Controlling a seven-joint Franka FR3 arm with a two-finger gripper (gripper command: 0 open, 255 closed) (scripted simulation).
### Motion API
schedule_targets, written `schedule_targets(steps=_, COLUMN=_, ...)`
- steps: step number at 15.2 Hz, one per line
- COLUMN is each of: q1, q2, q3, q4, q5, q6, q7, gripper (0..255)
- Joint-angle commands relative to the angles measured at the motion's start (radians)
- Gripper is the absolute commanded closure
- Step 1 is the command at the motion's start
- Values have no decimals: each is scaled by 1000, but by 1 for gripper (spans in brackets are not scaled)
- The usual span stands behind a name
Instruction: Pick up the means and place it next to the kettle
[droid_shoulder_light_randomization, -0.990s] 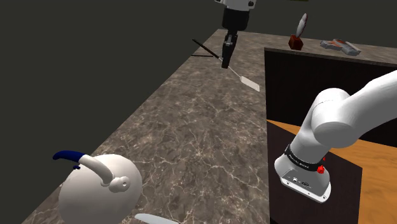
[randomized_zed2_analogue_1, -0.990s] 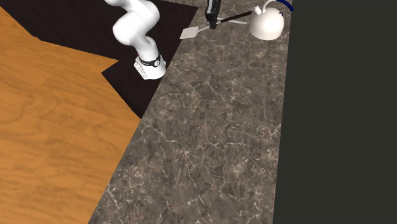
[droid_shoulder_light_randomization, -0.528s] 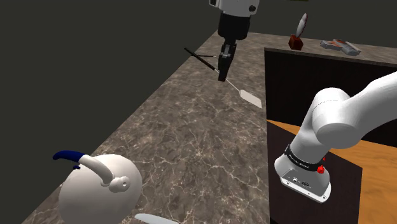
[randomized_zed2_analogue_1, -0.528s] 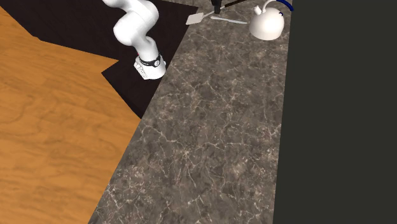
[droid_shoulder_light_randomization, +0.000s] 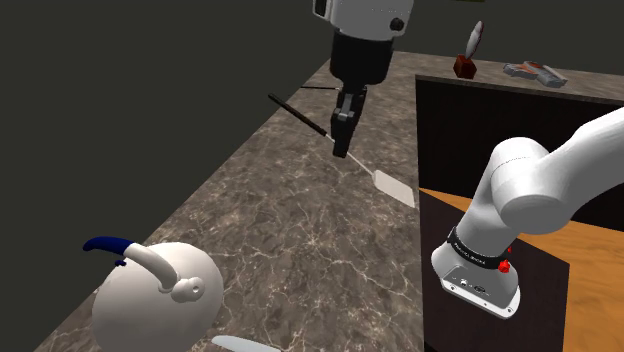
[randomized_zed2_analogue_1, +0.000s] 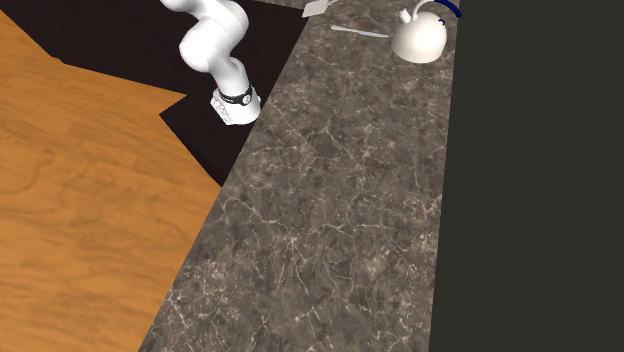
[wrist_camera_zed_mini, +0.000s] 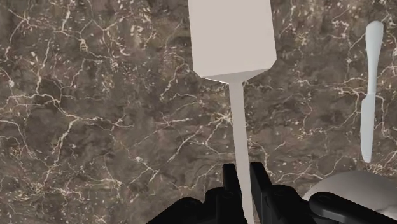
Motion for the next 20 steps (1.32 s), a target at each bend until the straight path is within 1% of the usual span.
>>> schedule_targets(steps=1, q1=9, q2=20, q3=47, q4=24, q5=16, q6=4, q7=53, gripper=255)
schedule_targets(steps=6, q1=16, q2=91, q3=168, q4=108, q5=36, q6=13, q7=185, gripper=255)
schedule_targets(steps=7, q1=16, q2=100, q3=180, q4=118, q5=37, q6=14, q7=198, gripper=255)
schedule_targets(steps=20, q1=30, q2=92, q3=217, q4=-57, q5=66, q6=184, q7=191, gripper=255)
